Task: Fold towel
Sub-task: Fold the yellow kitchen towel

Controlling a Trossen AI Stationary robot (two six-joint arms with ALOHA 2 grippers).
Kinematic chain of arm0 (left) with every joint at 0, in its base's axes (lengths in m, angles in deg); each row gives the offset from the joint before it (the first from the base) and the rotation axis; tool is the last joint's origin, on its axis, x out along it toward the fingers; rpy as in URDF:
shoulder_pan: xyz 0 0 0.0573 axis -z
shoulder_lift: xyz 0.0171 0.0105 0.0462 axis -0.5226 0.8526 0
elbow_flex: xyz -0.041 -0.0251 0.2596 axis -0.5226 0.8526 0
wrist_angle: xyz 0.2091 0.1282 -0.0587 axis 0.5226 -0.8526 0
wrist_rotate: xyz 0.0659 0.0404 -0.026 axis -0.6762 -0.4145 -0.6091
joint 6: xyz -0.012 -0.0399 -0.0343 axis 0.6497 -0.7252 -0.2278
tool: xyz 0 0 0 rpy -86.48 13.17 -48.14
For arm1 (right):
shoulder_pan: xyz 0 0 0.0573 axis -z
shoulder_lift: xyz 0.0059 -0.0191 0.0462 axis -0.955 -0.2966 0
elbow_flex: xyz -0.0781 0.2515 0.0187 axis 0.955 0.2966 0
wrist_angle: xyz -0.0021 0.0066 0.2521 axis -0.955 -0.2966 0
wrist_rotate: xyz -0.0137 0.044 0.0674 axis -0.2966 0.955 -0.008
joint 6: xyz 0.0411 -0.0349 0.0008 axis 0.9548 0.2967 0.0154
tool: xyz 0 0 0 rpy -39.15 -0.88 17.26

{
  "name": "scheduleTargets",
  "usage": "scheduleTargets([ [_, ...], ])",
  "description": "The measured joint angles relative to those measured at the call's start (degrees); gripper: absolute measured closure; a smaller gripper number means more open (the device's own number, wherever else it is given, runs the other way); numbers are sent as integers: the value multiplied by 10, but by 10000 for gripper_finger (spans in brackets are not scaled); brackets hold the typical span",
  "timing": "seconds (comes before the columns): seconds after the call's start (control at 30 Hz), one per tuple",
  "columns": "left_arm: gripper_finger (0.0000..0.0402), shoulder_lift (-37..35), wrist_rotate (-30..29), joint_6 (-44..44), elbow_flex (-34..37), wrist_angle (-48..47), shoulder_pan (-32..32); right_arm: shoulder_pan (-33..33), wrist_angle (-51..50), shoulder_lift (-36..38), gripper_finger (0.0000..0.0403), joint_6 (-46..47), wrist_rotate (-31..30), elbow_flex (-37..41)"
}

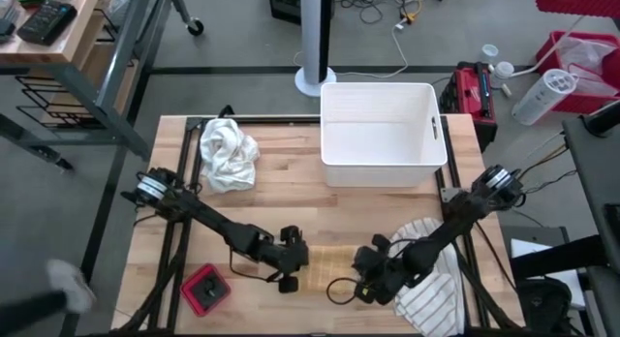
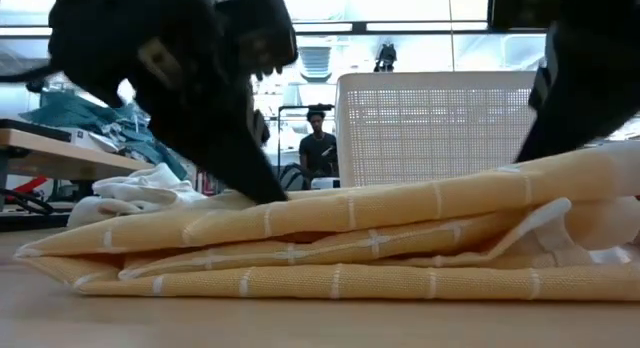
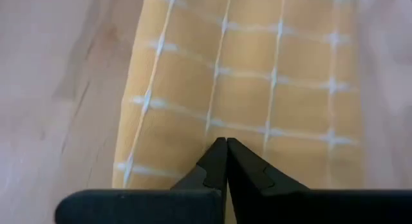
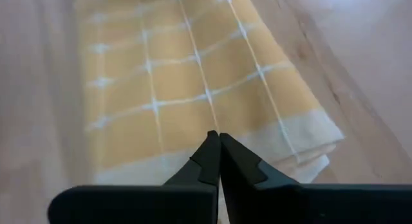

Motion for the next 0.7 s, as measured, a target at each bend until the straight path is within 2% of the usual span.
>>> scheduleTargets([
  [0.2, 401, -11, -3, -2, 1, 5, 7, -3, 24, 32, 402, -22, 22, 0],
  [0.33, 401, -8, -4, -2, 0, 15, 15, -4, 50, 5, 403, -41, 51, 0],
  [0.5, 401, -7, 3, -14, 6, 15, 27, -2, 86, -40, 403, -81, 115, 0],
  [0.6, 401, -5, 25, -11, 8, 20, 34, 0, 102, -64, 403, -94, 158, 0],
  [0.7, 402, -2, 58, -4, 8, 36, 34, 1, 108, -76, 403, -97, 175, -1],
])
